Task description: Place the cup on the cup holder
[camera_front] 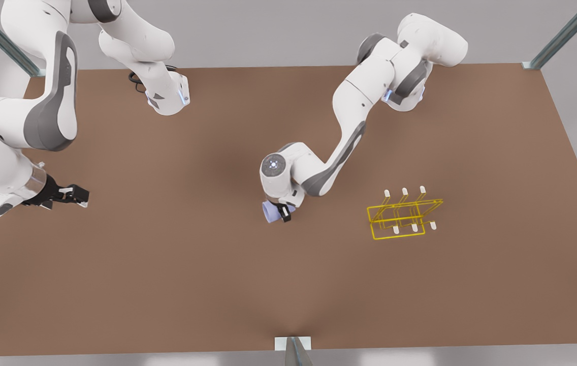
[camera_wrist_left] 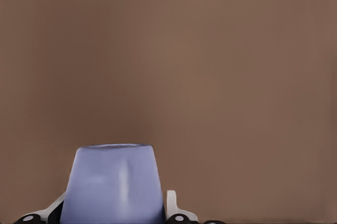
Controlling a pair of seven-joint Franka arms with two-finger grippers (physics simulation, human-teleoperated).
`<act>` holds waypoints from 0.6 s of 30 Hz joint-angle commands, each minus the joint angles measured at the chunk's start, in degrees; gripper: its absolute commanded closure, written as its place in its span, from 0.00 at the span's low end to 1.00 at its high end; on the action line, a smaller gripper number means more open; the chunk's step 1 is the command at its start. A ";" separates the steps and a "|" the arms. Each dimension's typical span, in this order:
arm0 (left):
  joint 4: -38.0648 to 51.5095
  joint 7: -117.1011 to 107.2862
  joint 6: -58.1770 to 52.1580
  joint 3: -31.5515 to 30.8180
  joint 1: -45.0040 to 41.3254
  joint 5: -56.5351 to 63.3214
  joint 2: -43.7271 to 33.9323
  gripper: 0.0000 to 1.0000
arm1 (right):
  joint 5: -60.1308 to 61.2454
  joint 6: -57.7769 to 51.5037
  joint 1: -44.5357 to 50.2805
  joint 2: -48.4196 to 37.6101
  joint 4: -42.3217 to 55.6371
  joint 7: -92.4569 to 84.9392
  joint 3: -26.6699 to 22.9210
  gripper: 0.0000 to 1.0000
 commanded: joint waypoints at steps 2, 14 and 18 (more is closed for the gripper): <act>-0.05 15.18 -18.49 1.70 0.05 7.75 -4.03 0.16 | 0.86 0.37 0.01 -0.05 0.12 0.09 0.01 0.00; -10.95 26.00 -54.00 2.40 -5.67 31.56 -16.52 0.16 | -0.11 -0.16 0.36 -0.57 -0.05 0.18 0.01 0.00; -9.90 33.91 -61.13 2.40 -5.93 41.94 -17.22 0.16 | -0.19 0.28 -0.25 -0.22 -0.05 -0.53 -0.26 0.00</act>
